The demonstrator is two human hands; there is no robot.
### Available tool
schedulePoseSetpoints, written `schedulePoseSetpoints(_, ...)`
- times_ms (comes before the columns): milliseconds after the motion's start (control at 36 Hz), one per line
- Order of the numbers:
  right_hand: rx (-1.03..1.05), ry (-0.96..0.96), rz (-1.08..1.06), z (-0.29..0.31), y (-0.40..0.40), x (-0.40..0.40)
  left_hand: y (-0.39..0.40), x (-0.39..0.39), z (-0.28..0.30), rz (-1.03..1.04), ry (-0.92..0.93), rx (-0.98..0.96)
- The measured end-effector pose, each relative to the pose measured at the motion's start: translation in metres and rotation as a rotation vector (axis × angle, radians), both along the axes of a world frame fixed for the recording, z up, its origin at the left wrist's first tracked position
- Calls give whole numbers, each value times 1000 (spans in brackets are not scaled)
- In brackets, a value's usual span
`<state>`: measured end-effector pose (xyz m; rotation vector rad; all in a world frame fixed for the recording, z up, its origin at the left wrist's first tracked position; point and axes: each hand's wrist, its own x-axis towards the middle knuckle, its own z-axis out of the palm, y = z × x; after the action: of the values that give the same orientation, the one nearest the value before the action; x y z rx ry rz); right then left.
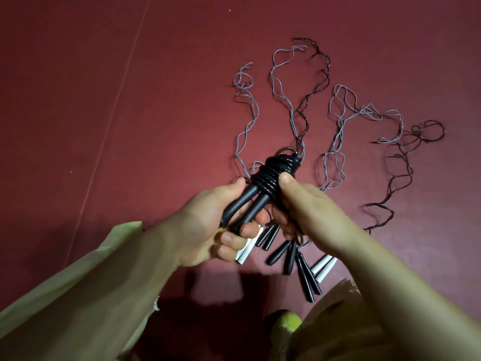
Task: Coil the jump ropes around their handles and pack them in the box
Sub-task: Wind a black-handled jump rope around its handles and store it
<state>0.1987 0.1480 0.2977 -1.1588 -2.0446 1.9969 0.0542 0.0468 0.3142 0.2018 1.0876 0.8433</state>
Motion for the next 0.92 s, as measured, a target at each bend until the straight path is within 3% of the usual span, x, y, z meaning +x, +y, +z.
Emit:
schedulePoseSetpoints(83, 56, -51, 2, 5, -4, -4, 2, 6, -2, 27, 268, 8)
schedulePoseSetpoints(278, 208, -229, -4, 0, -10, -11, 2, 4, -16, -43, 693, 45)
schedulePoseSetpoints(417, -74, -256, 5, -7, -13, -10, -4, 3, -21, -311, 1171, 151)
schedulePoseSetpoints(528, -238, -195, -42, -16, -11, -9, -9, 12, -19, -403, 1434, 210)
schedulePoseSetpoints(583, -268, -172, -78, -16, -11, -9, -10, 13, -23, -391, 1453, 273)
schedulePoseSetpoints(639, -269, -157, -139, -17, -13, -10, -10, 10, -27, -359, 1315, 272)
schedulePoseSetpoints(694, -245, -138, -175, -18, -13, -9, -7, 6, -30, -283, 1023, 212)
schedulePoseSetpoints(833, -342, 96, -280, -11, -10, -4, -13, 7, -30, -113, -24, 208)
schedulePoseSetpoints(917, -374, 325, -232, -4, -9, -3, -16, 9, -31, -113, -491, 247)
